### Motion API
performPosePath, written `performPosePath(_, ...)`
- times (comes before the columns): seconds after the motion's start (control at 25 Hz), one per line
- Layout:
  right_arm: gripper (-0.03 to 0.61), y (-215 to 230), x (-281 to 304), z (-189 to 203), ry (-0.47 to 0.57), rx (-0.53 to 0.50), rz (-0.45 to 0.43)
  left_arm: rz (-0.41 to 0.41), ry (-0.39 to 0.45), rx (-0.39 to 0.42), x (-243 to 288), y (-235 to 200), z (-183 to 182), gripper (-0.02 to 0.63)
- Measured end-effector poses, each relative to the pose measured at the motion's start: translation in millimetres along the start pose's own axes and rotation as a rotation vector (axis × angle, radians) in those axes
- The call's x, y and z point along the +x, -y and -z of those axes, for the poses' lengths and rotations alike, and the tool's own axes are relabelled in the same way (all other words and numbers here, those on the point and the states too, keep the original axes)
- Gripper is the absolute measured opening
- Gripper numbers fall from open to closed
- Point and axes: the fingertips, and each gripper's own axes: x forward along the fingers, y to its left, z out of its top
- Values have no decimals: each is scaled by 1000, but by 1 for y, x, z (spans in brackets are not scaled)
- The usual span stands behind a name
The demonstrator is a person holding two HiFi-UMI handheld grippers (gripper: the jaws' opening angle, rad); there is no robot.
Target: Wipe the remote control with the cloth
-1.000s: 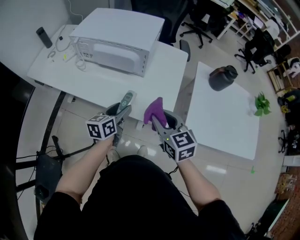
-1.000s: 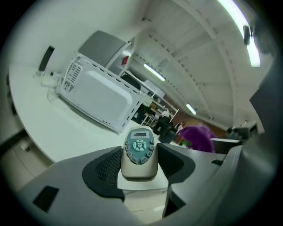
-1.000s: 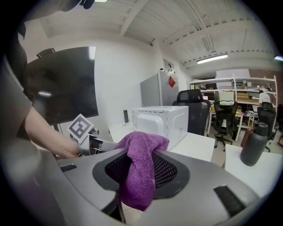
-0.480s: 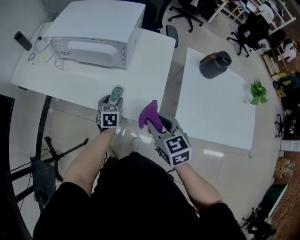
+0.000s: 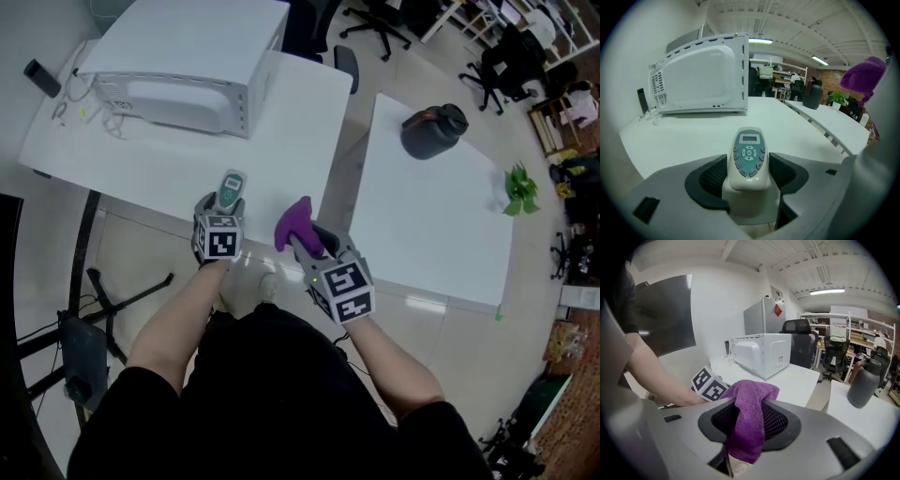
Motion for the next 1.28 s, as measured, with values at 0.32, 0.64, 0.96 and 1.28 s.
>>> performPosePath(0.32, 160, 18, 71, 31, -142, -35, 14, -2, 28, -10, -31, -8, -2, 282)
performPosePath(0.64, 170, 29, 137, 78, -301, -80, 21, 11, 37, 9, -76, 0, 5, 281)
performPosePath(0.96, 211, 33, 141, 83, -305, -110, 43, -16, 47, 16, -89, 2, 5, 281)
performPosePath(1.28, 219, 20, 76, 49, -150, -106, 49, 42, 131, 48, -125, 13, -12, 281)
